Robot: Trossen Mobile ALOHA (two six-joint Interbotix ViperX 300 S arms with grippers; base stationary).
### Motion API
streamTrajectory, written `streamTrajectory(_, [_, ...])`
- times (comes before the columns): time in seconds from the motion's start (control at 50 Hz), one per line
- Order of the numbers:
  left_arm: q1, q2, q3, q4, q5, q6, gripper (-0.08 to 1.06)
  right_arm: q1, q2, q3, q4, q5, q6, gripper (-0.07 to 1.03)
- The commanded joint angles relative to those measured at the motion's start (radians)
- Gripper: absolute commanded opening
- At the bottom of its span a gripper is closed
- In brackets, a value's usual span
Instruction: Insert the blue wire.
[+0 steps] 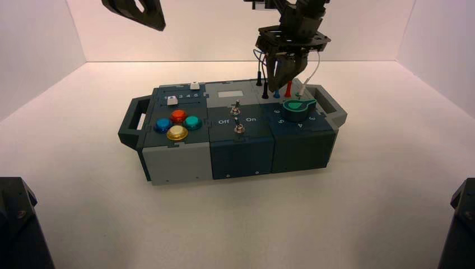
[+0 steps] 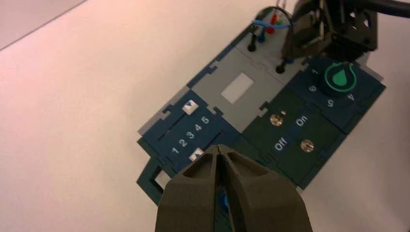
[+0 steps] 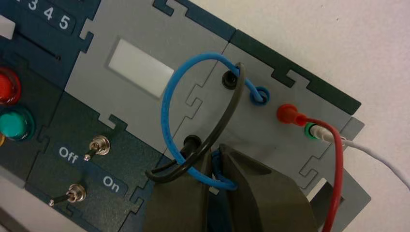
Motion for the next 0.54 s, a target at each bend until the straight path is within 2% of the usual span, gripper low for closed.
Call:
streamTrajectory(0.02, [0.009,-0.02,-0.014,0.003,-0.015,0.008,-0.03,0.029,-0.04,-0.023,0.002,0.06,0.02,0.11])
streamTrajectory(0.3, [0.031,-0.026,-0.012,0.006,-0.02,0.008,-0.03,0.008,-0.129,-0.037,-0.006,0.132,0.044,0.15])
streamTrajectory(0.54, [0.032,-0.031,-0.011,0.008,-0.02,0.008,-0.03,0.008,-0.115,-0.028,-0.006,0.178,0.051,0.16])
